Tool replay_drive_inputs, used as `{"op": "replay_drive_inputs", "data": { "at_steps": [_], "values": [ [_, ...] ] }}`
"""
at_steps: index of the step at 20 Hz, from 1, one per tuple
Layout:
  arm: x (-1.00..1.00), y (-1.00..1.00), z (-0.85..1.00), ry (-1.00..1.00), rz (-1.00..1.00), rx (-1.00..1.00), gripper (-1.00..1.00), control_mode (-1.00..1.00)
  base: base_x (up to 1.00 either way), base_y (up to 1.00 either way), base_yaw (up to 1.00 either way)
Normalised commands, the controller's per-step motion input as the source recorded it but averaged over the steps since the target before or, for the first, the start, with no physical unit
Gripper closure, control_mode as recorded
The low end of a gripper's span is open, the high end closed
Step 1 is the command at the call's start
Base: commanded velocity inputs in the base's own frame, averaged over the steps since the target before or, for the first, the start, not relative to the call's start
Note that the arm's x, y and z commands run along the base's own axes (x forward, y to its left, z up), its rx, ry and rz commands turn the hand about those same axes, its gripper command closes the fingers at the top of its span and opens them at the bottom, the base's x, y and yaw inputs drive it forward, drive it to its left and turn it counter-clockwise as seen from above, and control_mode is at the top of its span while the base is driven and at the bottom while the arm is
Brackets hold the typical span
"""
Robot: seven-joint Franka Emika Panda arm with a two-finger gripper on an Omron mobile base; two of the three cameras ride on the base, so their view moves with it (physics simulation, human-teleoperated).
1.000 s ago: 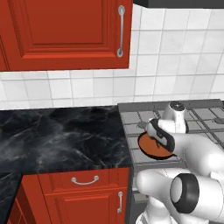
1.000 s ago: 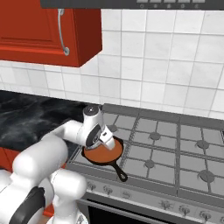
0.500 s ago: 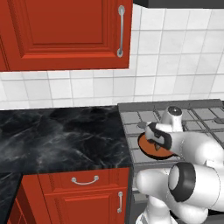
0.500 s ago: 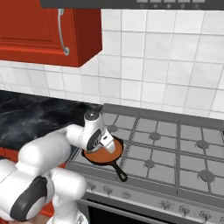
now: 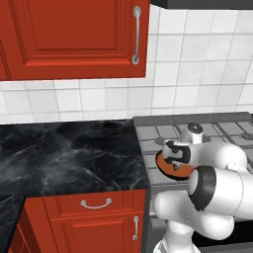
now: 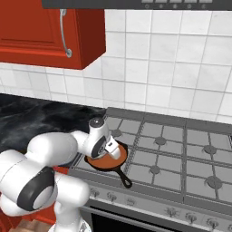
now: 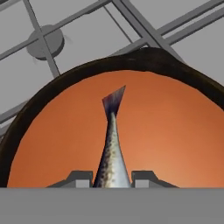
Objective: Retrieve the fish from the fridge and place it on the saucepan with marinade on the stove.
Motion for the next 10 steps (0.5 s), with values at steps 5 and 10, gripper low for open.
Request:
{"op": "replay_drive_inputs", "data": {
  "at_steps": [5,10],
  "values": [
    [0.19,-0.06,-0.12,0.00,0.00,0.00,-1.00,-1.00,0.00,0.00,0.00],
    [0.01,-0.01,-0.01,0.00,0.00,0.00,-1.00,-1.00,0.00,0.00,0.00]
  ]
}}
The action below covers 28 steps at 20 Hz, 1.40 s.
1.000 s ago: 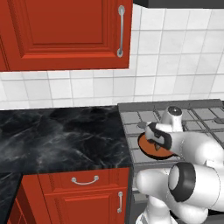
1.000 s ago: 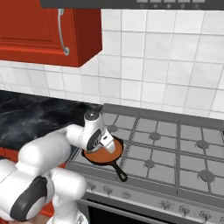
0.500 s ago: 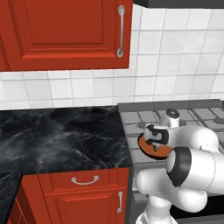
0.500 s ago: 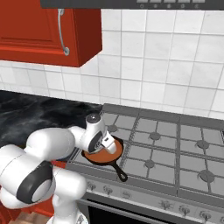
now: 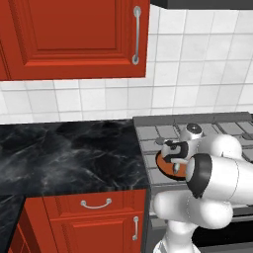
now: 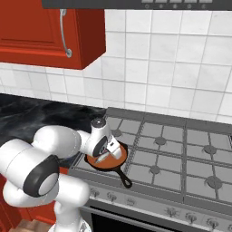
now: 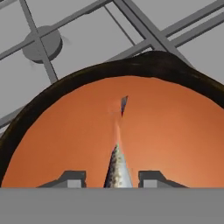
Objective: Retrieve the fish from the fridge and place it on the saucepan with marinade on the stove.
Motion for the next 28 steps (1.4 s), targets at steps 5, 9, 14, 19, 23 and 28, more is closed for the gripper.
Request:
{"op": "replay_drive_inputs", "data": {
  "at_steps": [5,9,14,19,23,28],
  "values": [
    [0.00,0.00,0.01,0.00,0.00,0.00,-1.00,-1.00,0.00,0.00,0.00],
    [-0.05,0.00,0.43,0.00,-0.01,0.00,-1.00,-1.00,0.00,0.00,0.00],
    [-0.61,0.09,1.00,-0.02,0.00,-0.02,-1.00,-1.00,0.00,0.00,0.00],
    [-0.94,0.27,1.00,-0.01,0.00,-0.10,-1.00,-1.00,0.00,0.00,0.00],
    [-1.00,0.28,1.00,-0.05,0.03,-0.14,-1.00,-1.00,0.00,0.00,0.00],
    [-1.00,0.82,1.00,-0.01,0.00,-0.26,-1.00,-1.00,0.00,0.00,0.00]
  ]
}}
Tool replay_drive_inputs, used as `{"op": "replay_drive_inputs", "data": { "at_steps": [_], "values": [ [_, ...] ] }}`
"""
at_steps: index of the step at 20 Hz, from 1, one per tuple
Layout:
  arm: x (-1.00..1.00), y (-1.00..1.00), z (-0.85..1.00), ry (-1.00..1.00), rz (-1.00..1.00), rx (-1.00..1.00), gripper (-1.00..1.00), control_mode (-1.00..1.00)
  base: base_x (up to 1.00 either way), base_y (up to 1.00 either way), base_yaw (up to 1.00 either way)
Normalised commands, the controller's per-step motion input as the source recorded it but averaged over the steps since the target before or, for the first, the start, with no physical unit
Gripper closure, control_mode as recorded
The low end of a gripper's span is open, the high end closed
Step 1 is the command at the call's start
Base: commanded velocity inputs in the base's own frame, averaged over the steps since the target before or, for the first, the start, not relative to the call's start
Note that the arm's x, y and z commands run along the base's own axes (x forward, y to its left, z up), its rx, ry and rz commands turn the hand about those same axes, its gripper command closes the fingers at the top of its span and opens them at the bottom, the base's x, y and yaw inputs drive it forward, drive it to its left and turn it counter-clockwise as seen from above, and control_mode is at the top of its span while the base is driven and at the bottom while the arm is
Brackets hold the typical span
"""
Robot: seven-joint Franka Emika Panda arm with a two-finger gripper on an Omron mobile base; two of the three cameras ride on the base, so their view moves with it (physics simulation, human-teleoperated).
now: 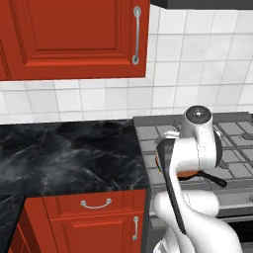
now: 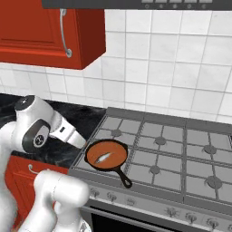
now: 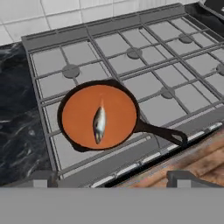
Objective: Retrieve the fish from the fridge and place it on the saucepan with marinade on the stove.
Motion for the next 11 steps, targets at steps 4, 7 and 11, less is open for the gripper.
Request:
{"op": "replay_drive_inputs", "data": {
  "at_steps": [4,7,11],
  "values": [
    [-1.00,0.65,1.00,-0.04,0.12,-0.28,-1.00,-1.00,0.00,0.00,0.00],
    [-1.00,0.53,0.90,-0.06,0.22,-0.31,-1.00,-1.00,0.00,0.00,0.00],
    [-0.47,0.08,0.07,-0.31,0.03,-0.10,-1.00,-1.00,0.00,0.00,0.00]
  ]
}}
